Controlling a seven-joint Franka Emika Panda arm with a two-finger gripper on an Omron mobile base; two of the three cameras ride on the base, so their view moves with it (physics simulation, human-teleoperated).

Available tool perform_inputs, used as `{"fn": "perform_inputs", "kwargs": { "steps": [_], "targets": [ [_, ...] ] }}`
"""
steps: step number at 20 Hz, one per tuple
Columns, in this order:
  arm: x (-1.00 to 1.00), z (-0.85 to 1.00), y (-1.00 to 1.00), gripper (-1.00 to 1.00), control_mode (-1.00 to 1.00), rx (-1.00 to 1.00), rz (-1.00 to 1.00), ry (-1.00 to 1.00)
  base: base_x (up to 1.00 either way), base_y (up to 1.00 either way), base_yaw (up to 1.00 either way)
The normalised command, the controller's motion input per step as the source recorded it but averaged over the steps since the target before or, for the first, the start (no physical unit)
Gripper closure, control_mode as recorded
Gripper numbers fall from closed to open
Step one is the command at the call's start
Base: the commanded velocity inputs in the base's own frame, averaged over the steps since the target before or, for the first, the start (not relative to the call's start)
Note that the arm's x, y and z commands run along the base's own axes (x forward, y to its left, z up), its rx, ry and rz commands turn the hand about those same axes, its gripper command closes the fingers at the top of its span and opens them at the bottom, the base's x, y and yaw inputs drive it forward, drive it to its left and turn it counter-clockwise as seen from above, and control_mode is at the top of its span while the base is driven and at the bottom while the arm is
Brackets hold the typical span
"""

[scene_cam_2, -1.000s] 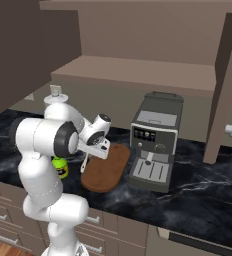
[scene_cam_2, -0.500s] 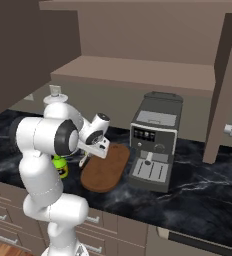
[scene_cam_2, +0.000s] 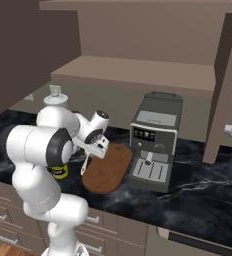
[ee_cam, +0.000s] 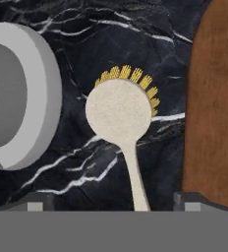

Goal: Grab the spray bottle from the cabinet, then place it next to the cutting board for sanitizing. Then grab the dish brush from the countertop next to the sink and place it next to the cutting board.

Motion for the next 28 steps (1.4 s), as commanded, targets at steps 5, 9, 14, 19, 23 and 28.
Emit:
{"fn": "perform_inputs", "kwargs": {
  "steps": [5,9,14,19,23,28],
  "targets": [
    [-0.72,0.47,-0.09,-1.00,-1.00,0.03,-0.14,-0.06,0.00,0.00,0.00],
    [-0.72,0.64,0.00,-1.00,-1.00,0.03,-0.13,-0.07,0.00,0.00,0.00],
    [-0.70,0.94,-0.10,-1.00,-1.00,0.00,-0.07,-0.02,0.00,0.00,0.00],
    [-0.81,1.00,-0.29,-1.00,-1.00,0.02,-0.01,-0.12,0.00,0.00,0.00],
    [-0.75,1.00,-0.29,-1.00,-1.00,0.03,-0.02,-0.19,0.00,0.00,0.00],
    [-0.72,1.00,-0.13,-1.00,-1.00,0.01,-0.02,-0.30,0.00,0.00,0.00]
  ]
}}
